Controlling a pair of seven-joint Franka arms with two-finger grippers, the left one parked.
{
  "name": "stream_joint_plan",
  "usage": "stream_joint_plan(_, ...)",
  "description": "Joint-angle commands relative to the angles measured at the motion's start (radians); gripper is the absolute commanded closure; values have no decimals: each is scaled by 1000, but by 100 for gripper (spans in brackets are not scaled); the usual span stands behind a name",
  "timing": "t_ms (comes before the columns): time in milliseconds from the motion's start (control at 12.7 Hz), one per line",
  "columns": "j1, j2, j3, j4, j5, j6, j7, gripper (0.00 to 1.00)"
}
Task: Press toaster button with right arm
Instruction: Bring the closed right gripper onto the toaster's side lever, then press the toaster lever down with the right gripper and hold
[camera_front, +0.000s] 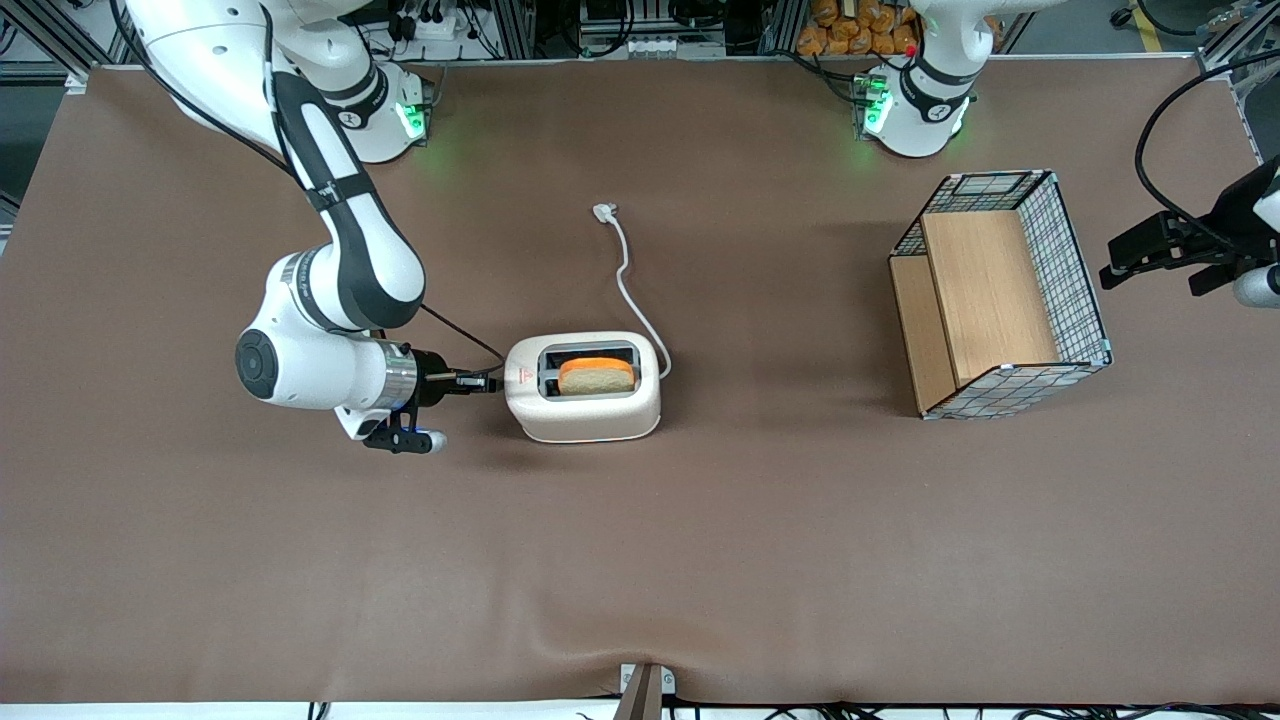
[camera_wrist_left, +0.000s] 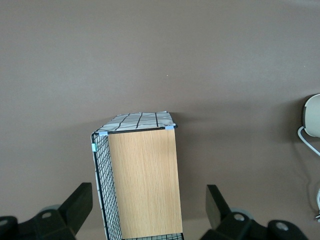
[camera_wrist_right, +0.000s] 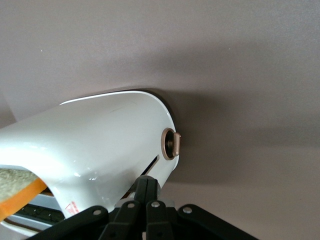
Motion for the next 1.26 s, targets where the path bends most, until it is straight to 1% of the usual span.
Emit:
stream_joint_plan(0, 16, 8, -1, -20, 50, 43, -28, 100)
stream_joint_plan(315, 19, 22, -1, -23, 53, 56, -54, 100)
stream_joint_plan(946, 25, 60, 34, -57, 61, 183, -77, 100)
stream_joint_plan(1182, 25, 67, 34, -68, 91, 208, -110, 100)
